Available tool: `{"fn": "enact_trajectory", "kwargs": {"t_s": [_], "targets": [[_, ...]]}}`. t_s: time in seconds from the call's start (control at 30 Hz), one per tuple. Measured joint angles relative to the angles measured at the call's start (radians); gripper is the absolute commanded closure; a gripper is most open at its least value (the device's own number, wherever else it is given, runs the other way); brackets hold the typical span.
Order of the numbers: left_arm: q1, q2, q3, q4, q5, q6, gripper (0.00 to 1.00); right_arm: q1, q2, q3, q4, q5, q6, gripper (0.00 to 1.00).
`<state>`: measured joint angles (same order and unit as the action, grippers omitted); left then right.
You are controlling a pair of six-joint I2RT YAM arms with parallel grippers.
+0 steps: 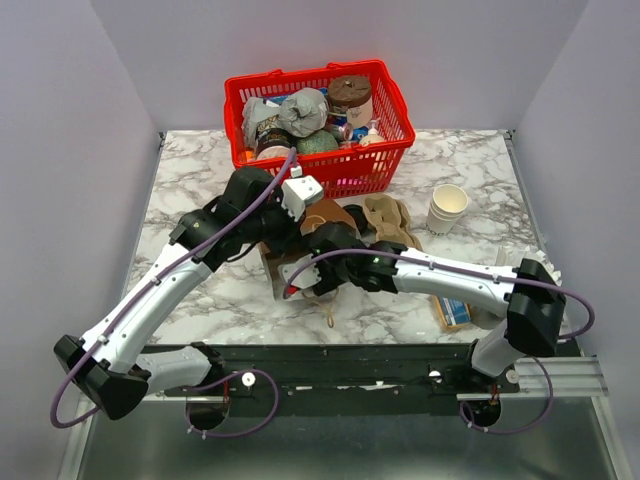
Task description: Pack the takeout coffee
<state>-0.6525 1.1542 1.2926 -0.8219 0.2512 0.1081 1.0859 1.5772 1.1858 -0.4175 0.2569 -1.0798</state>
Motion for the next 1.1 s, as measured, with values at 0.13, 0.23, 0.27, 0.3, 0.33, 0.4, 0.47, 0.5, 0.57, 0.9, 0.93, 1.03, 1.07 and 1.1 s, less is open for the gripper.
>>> {"fn": "enact_trajectory", "kwargs": {"t_s": [0.13, 0.23, 0.27, 0.3, 0.33, 0.4, 0.47, 0.5, 0.57, 0.9, 0.93, 1.03, 1.07, 1.1], "targets": [[0.021, 0.026, 0.024, 0.005, 0.020, -0.003, 1.00, -0.011, 0.032, 0.025, 0.001, -0.001, -0.015, 1.00], [0.038, 0.044, 0.037, 0.002, 0.053, -0.007, 1.00, -0.021, 0.042, 0.025, 0.007, -0.001, -0.025, 1.00], [0.044, 0.052, 0.043, -0.003, 0.069, -0.008, 1.00, -0.027, 0.045, 0.025, 0.013, -0.001, -0.029, 0.99], [0.049, 0.056, 0.045, -0.003, 0.074, -0.008, 1.00, -0.033, 0.048, 0.027, 0.017, -0.002, -0.037, 0.99], [0.057, 0.063, 0.050, -0.004, 0.083, -0.008, 1.00, -0.037, 0.052, 0.030, 0.019, -0.001, -0.040, 0.99], [0.077, 0.075, 0.063, -0.007, 0.102, -0.008, 1.00, -0.045, 0.062, 0.043, 0.024, -0.002, -0.047, 0.99], [0.098, 0.085, 0.074, -0.008, 0.117, -0.008, 1.00, -0.053, 0.072, 0.056, 0.033, -0.005, -0.052, 0.99], [0.105, 0.088, 0.077, -0.008, 0.123, -0.008, 1.00, -0.056, 0.075, 0.057, 0.041, -0.006, -0.056, 0.99], [0.124, 0.096, 0.082, -0.010, 0.145, -0.008, 1.00, -0.061, 0.078, 0.057, 0.052, -0.013, -0.066, 1.00], [0.177, 0.122, 0.104, -0.017, 0.214, -0.008, 1.00, -0.075, 0.082, 0.056, 0.081, -0.063, -0.100, 0.99], [0.180, 0.124, 0.106, -0.018, 0.220, -0.008, 1.00, -0.077, 0.082, 0.056, 0.082, -0.071, -0.100, 0.99], [0.189, 0.127, 0.106, -0.019, 0.234, -0.008, 1.00, -0.078, 0.082, 0.056, 0.084, -0.090, -0.102, 1.00], [0.192, 0.128, 0.106, -0.020, 0.238, -0.008, 1.00, -0.079, 0.082, 0.056, 0.084, -0.093, -0.104, 0.99], [0.195, 0.129, 0.108, -0.023, 0.242, -0.008, 1.00, -0.079, 0.082, 0.056, 0.084, -0.096, -0.107, 1.00]]}}
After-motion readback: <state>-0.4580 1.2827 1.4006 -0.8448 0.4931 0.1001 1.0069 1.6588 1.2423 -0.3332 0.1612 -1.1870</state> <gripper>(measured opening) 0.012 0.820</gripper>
